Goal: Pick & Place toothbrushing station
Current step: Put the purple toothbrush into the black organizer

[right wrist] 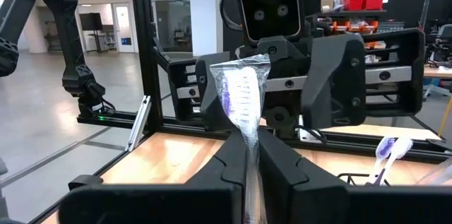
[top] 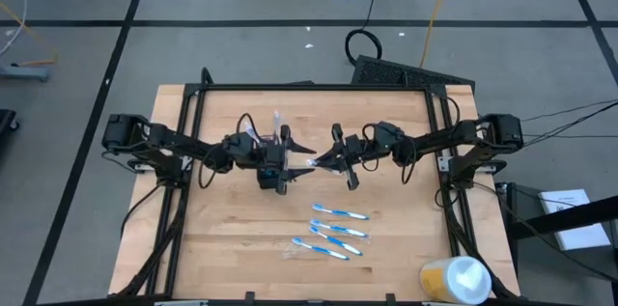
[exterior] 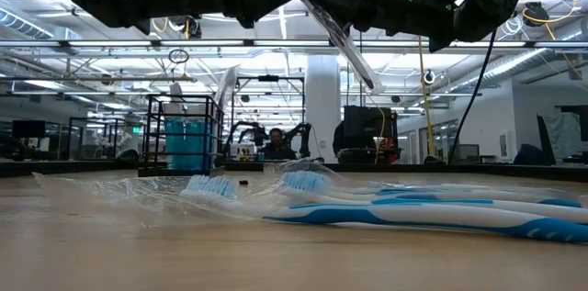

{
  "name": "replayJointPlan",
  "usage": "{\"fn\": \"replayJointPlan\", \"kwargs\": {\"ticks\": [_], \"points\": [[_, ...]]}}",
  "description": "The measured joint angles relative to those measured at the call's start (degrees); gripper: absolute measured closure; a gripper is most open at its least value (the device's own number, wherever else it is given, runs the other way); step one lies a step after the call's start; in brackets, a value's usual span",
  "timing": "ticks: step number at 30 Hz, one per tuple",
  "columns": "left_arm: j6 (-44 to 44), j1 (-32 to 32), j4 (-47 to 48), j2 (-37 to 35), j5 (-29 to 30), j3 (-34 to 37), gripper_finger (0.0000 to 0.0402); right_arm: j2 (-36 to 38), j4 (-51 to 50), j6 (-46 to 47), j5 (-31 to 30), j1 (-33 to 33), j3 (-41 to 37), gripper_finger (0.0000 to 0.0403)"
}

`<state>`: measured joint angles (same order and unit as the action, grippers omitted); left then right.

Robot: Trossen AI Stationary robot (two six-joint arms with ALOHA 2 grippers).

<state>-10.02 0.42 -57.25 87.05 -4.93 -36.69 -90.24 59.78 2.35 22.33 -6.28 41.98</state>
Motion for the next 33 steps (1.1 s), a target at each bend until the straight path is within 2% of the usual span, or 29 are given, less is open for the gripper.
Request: {"fn": "replayJointPlan", "kwargs": {"ticks": [10, 14, 18, 25, 28, 33], "points": [[-0.37, 0.25, -0.09, 0.00, -0.03, 0.00, 0.0299, 0.00, -0.08, 0.00, -0.01, 0.00, 0.02, 0.0394], [-0.35, 0.25, -0.07, 0.00, -0.04, 0.00, 0.0333, 0.00, -0.29, 0.00, -0.02, 0.00, 0.02, 0.0394], [-0.46, 0.25, -0.25, 0.00, -0.04, 0.02, 0.0352, 0.02, -0.45, 0.00, -0.04, 0.00, 0.02, 0.0395], [-1.81, 0.25, -0.39, 0.00, -0.05, 0.07, 0.0350, 0.12, -1.82, -0.12, -0.04, 0.00, 0.09, 0.0393], [-1.40, 0.25, 0.22, -1.08, 0.31, 0.20, 0.0359, 0.20, -4.40, -0.11, -0.15, -0.37, 0.17, 0.0372], [-0.18, 0.24, 1.33, -6.82, 1.23, 0.11, 0.0375, -0.07, -9.18, -0.02, 0.12, -1.30, 0.00, 0.0294]]}}
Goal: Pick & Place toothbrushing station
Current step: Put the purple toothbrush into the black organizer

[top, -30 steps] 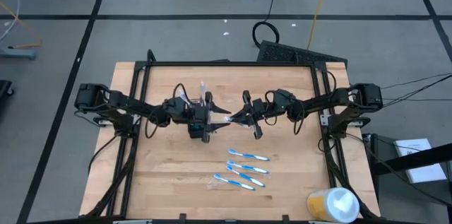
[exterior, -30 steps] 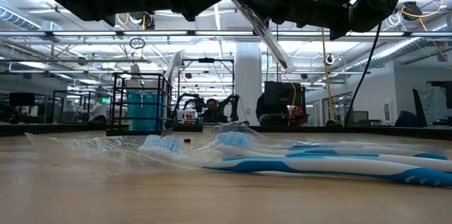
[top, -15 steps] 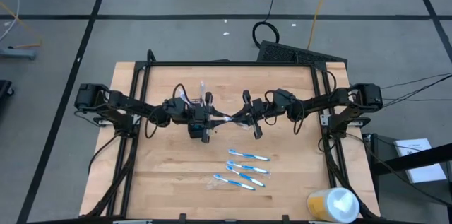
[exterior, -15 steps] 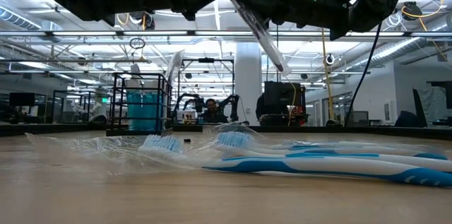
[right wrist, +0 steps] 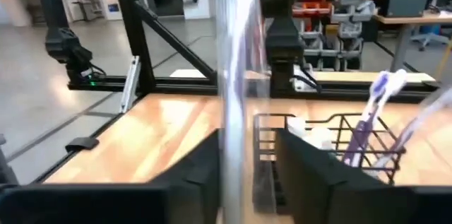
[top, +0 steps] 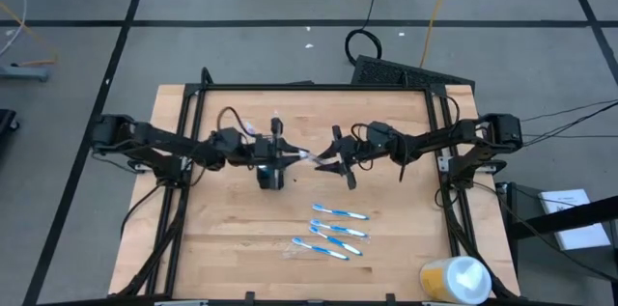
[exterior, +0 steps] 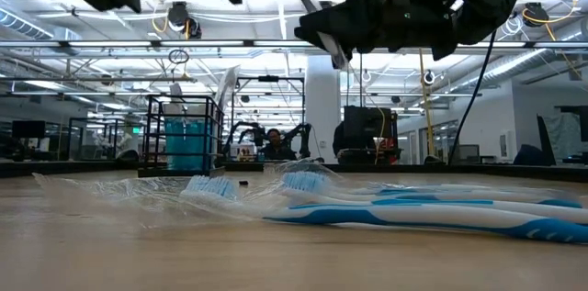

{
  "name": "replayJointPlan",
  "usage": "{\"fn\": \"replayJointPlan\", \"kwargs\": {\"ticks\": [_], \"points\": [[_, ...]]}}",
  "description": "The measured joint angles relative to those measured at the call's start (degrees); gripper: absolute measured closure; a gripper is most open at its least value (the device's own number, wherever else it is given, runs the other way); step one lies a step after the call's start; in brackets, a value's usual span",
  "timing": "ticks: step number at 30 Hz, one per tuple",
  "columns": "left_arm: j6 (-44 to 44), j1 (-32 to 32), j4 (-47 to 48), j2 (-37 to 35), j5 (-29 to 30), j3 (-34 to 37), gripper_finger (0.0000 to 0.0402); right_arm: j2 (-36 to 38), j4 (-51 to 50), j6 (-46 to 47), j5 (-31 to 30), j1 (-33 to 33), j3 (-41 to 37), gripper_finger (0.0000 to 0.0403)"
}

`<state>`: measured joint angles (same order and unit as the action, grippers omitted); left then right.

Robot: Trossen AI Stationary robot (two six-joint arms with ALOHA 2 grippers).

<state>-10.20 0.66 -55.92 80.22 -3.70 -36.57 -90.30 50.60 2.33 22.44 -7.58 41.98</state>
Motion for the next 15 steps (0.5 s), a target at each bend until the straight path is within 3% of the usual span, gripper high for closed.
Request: {"fn": "replayJointPlan", "kwargs": {"ticks": [7, 15], "points": [[2.36, 0.03, 16.05, -11.32, 9.80, -0.09, 0.0368, 0.09, -2.44, 0.66, -0.12, -1.68, 0.00, 0.0187], [5.95, 1.20, 35.00, -22.43, 23.67, -0.07, 0.0379, 0.11, -5.03, 3.20, -0.08, -3.76, 0.02, 0.0146]]}}
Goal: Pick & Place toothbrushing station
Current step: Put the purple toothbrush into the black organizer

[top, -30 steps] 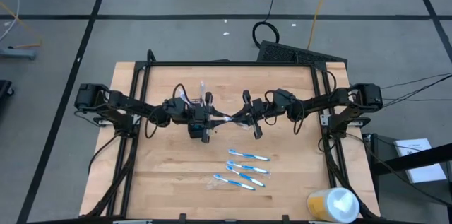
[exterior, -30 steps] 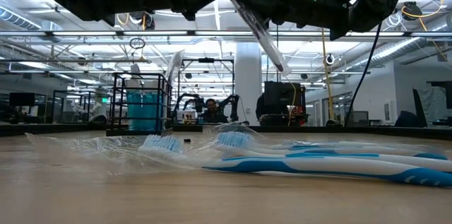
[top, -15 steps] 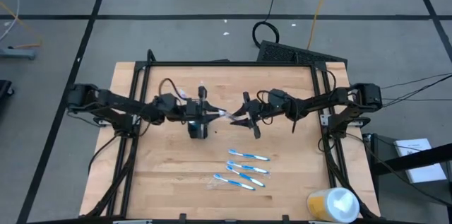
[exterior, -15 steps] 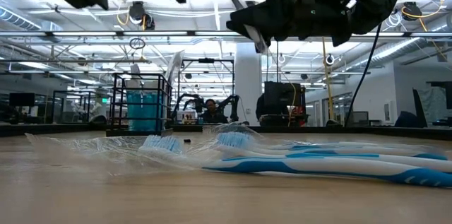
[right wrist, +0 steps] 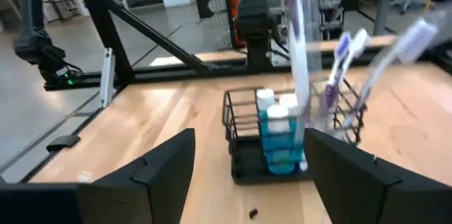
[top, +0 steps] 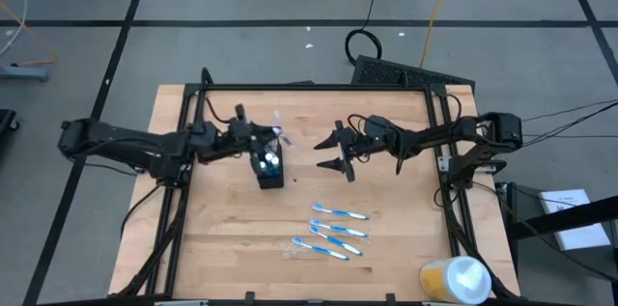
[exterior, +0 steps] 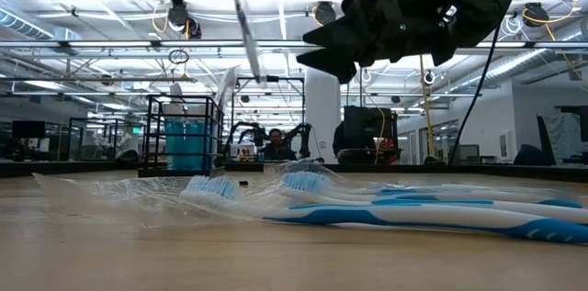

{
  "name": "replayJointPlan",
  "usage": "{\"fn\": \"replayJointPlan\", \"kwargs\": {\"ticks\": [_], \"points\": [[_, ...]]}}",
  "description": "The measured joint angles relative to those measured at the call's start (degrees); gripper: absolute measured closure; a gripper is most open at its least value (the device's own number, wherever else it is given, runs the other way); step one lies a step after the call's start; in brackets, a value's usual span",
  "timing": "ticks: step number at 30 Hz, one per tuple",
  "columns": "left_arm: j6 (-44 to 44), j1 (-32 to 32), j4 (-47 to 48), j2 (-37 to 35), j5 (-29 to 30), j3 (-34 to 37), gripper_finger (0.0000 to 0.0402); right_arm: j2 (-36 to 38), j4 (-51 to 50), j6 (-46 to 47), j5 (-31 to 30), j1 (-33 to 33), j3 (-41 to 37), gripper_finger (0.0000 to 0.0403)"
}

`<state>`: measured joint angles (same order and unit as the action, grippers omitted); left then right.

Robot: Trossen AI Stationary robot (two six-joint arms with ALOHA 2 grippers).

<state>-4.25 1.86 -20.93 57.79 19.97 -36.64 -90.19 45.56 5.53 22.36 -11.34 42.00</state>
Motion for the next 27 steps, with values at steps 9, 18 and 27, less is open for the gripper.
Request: {"fn": "replayJointPlan", "kwargs": {"ticks": [9, 18, 27], "points": [[2.95, 2.58, 9.66, -7.33, 14.43, 0.02, 0.0370, 0.00, -3.80, -0.57, 0.24, -0.34, 0.00, 0.0148], [10.17, 2.61, 20.14, -10.66, 16.15, 0.02, 0.0374, 7.15, -14.56, -1.57, 0.24, -2.39, -0.02, 0.0146], [10.60, 2.02, 21.18, -10.13, 19.57, 0.04, 0.0382, 13.36, -17.13, -1.69, 0.23, -2.57, -3.49, 0.0149]]}}
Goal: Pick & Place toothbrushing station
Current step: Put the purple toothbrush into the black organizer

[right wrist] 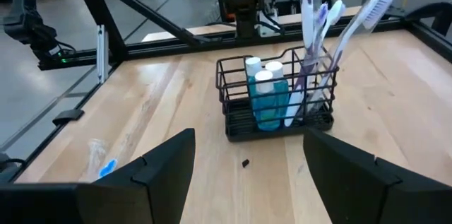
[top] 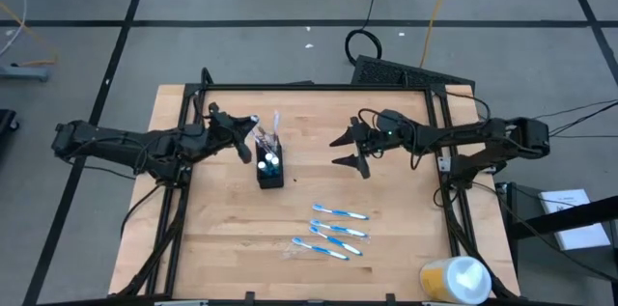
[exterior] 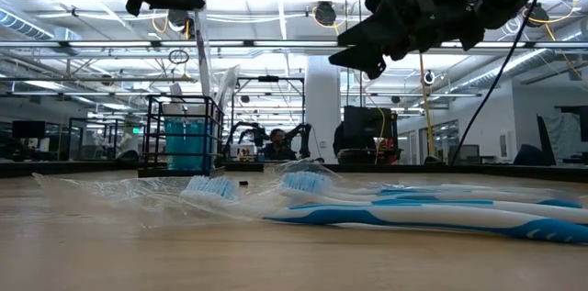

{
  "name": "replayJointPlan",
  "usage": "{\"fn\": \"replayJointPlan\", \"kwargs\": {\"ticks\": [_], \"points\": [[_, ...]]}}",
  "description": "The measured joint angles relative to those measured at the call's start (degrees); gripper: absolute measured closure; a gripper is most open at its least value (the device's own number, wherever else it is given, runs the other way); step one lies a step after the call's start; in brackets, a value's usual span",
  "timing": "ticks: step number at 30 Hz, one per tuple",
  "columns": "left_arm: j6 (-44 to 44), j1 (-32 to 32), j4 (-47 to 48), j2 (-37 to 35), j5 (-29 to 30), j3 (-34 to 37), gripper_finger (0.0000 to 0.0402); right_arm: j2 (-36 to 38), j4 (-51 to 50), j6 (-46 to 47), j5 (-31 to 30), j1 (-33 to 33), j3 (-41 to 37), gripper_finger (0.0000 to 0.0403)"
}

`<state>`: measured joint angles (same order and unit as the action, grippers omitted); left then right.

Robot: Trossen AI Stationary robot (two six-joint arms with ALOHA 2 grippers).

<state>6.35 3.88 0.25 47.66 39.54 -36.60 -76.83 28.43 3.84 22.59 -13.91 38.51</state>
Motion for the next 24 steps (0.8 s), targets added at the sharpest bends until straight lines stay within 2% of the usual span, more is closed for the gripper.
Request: {"fn": "replayJointPlan", "kwargs": {"ticks": [8, 16, 24], "points": [[2.31, -1.54, 1.25, 1.59, -0.30, 0.00, 0.0362, 1.24, 1.37, 0.00, -0.28, 0.00, -1.32, 0.0149], [5.33, -2.15, 1.57, 7.25, -1.52, 0.00, 0.0382, 1.24, 1.55, -0.02, -0.28, 0.00, -1.32, 0.0149], [9.28, -2.15, 1.52, 13.23, -1.52, 0.00, 0.0350, 1.24, 1.84, 0.00, -0.26, 0.00, -1.32, 0.0149]]}}
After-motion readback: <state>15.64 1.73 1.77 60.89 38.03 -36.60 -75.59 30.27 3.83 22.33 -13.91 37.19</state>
